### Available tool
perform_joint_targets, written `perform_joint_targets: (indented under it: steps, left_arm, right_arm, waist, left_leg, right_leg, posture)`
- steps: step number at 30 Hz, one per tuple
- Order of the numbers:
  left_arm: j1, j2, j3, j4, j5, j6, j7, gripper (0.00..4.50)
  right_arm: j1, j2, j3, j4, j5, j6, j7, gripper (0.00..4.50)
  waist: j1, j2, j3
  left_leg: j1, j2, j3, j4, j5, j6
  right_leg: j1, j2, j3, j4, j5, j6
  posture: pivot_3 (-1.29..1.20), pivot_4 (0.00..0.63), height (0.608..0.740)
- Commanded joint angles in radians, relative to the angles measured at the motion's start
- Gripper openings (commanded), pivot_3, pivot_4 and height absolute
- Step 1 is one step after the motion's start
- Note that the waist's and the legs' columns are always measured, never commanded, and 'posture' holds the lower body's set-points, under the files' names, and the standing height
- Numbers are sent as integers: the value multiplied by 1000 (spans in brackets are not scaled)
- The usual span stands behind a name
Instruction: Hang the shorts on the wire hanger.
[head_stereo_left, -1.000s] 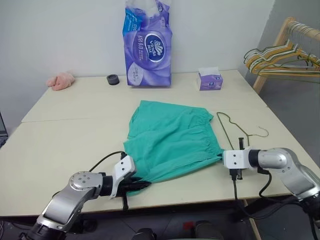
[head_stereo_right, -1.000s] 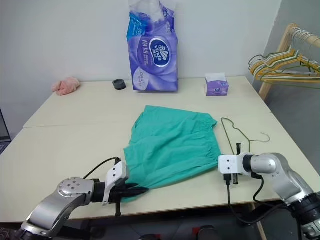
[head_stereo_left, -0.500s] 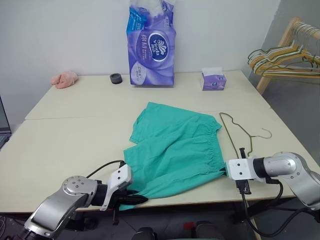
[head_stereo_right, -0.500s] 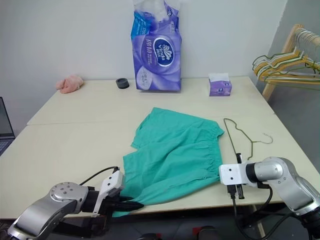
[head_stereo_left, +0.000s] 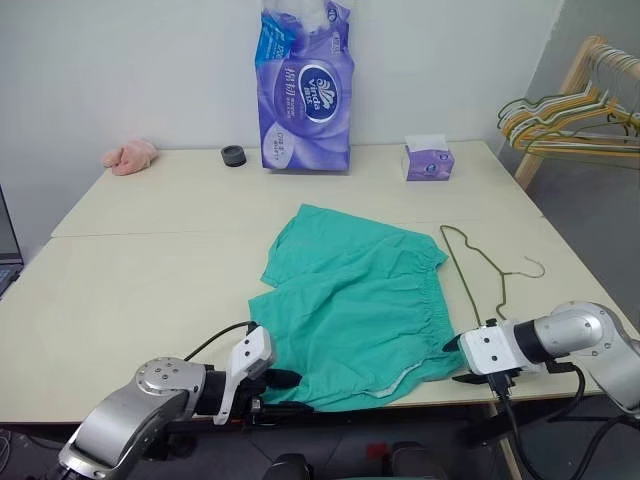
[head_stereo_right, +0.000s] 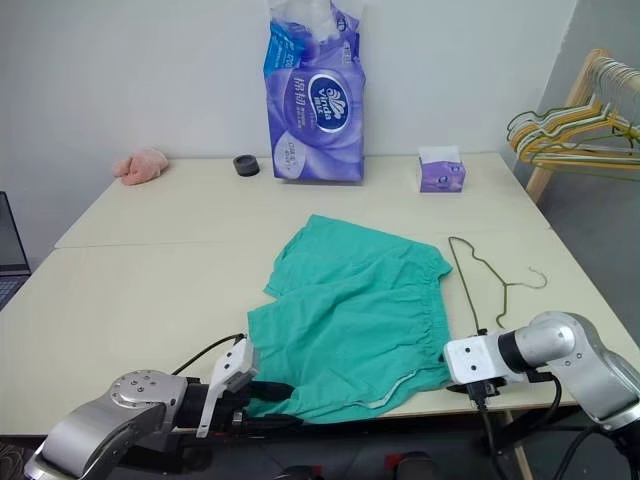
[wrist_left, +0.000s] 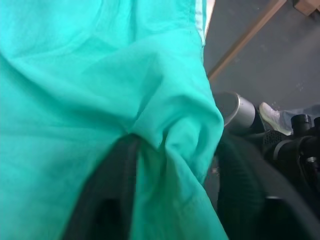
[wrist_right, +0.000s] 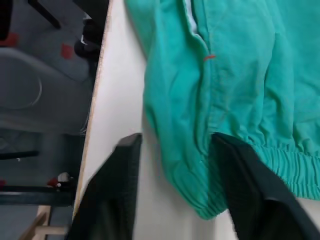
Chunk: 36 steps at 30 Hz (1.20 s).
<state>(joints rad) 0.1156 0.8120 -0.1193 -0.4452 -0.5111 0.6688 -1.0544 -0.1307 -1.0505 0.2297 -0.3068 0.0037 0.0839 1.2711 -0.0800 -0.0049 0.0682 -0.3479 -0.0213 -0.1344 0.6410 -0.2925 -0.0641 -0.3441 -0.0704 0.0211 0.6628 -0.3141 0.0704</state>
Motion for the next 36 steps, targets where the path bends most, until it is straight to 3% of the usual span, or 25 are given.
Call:
perform_joint_targets:
  steps: [1, 3, 4, 8, 11, 14, 19, 27, 36]
  left_arm:
    - [-27, -20, 60, -37, -31, -18, 31, 3878]
    - [-58, -46, 87, -21, -21, -38, 66, 4478]
    - [-69, -55, 96, -14, -13, -48, 81, 4500]
    - [-155, -113, 139, 29, 35, -121, 172, 4500]
    - [-245, -149, 144, 79, 129, -221, 255, 4500]
    - [-282, -129, 113, 101, 158, -258, 213, 4500]
    - [-300, -92, 91, 132, 161, -268, 135, 4500]
    - [-360, -101, 49, 209, 188, -314, 76, 4500]
    - [-375, -111, 33, 222, 204, -331, 72, 4500]
  right_arm:
    - [-26, -17, -104, -1, 87, 33, 10, 3678]
    - [-29, -8, -149, 22, 124, 56, -4, 4354]
    - [-29, -2, -166, 30, 138, 64, -11, 4468]
    - [-40, 46, -280, 73, 236, 179, -83, 4468]
    - [-25, 148, -392, 103, 285, 285, -247, 4468]
    - [4, 255, -442, 120, 230, 354, -452, 4468]
    - [69, 312, -437, 119, 115, 546, -687, 4468]
    - [-16, 443, -440, 267, 129, 606, -823, 4468]
    - [-191, 465, -479, 540, 149, 674, -898, 4468]
  waist:
    - [1, 0, 1]
    - [2, -1, 1]
    - [5, -1, 1]
    - [16, -2, 2]
    - [24, -4, 2]
    - [24, -5, 1]
    - [23, -3, 1]
    - [4, -2, 1]
    - [-10, -2, 1]
  left_leg:
    - [0, 0, 0, 0, 0, 0]
    - [0, 0, 0, 0, 0, 0]
    - [0, 0, 0, 1, 0, 0]
    - [0, 0, 0, 2, 0, 0]
    - [0, 0, 0, 2, 0, 0]
    - [0, 0, 0, 2, 0, 0]
    - [-1, -2, 2, 2, 0, 0]
    - [0, -1, 2, 2, 0, 0]
    - [0, -1, 2, 1, 0, 0]
  right_leg:
    - [0, 0, 0, 0, 0, 0]
    - [1, 0, 0, 0, 0, 0]
    - [1, 0, -1, 0, 0, 0]
    - [1, 0, 0, 0, 0, 0]
    - [1, 0, 0, 0, 0, 0]
    - [1, 0, 0, 0, 0, 0]
    - [-1, -1, 3, 0, 0, 0]
    - [-1, 0, 3, 1, 0, 0]
    - [-1, 0, 2, 1, 0, 0]
  posture:
    - [-106, 32, 740]
    - [-104, 32, 740]
    - [-102, 32, 740]
    - [-101, 32, 740]
    - [-98, 31, 740]
    - [-101, 30, 740]
    - [-117, 32, 740]
    - [-150, 35, 740]
    - [-129, 35, 740]
